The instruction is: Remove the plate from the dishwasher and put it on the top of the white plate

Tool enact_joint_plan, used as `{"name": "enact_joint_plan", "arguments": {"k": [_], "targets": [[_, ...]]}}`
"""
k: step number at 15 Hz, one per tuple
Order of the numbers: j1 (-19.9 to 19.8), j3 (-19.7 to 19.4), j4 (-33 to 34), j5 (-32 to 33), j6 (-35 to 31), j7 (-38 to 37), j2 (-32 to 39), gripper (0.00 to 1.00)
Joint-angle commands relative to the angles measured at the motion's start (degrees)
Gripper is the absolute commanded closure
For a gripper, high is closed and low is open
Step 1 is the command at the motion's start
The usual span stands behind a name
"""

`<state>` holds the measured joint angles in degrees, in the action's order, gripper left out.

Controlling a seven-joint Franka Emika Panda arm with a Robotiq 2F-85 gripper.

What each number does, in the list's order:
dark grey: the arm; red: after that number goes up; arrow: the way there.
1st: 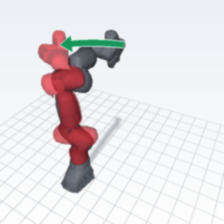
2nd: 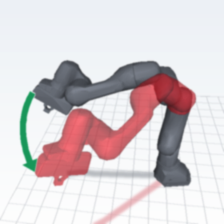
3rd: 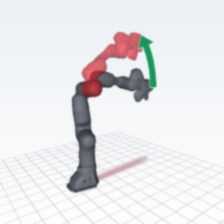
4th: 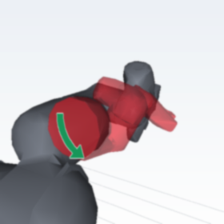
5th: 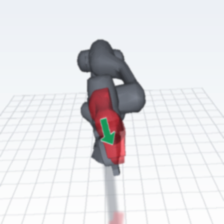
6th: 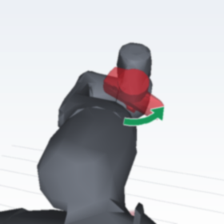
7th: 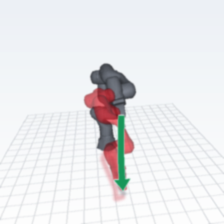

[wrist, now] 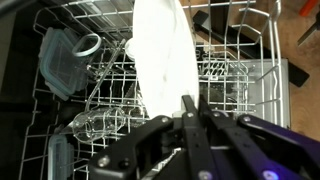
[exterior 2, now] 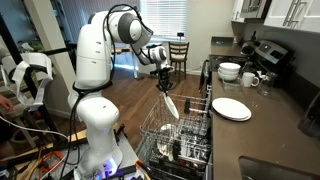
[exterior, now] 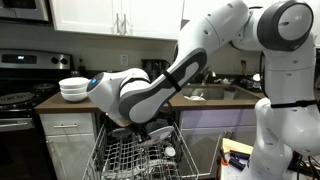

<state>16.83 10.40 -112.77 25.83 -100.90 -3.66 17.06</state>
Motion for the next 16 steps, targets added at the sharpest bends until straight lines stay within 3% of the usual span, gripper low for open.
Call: {"name": "enact_joint_plan", "arguments": {"k": [1, 9, 16], "targets": [[2.66, 0.06, 3.29, 7.46, 4.25, -2.76, 1.2, 0.98], [5.66, 0.85, 2.77, 22.71, 3.62, -9.94, 0.45, 0.98], [6.47, 1.54, -1.31, 32.46, 3.56, -26.33, -0.72, 0.98]]}}
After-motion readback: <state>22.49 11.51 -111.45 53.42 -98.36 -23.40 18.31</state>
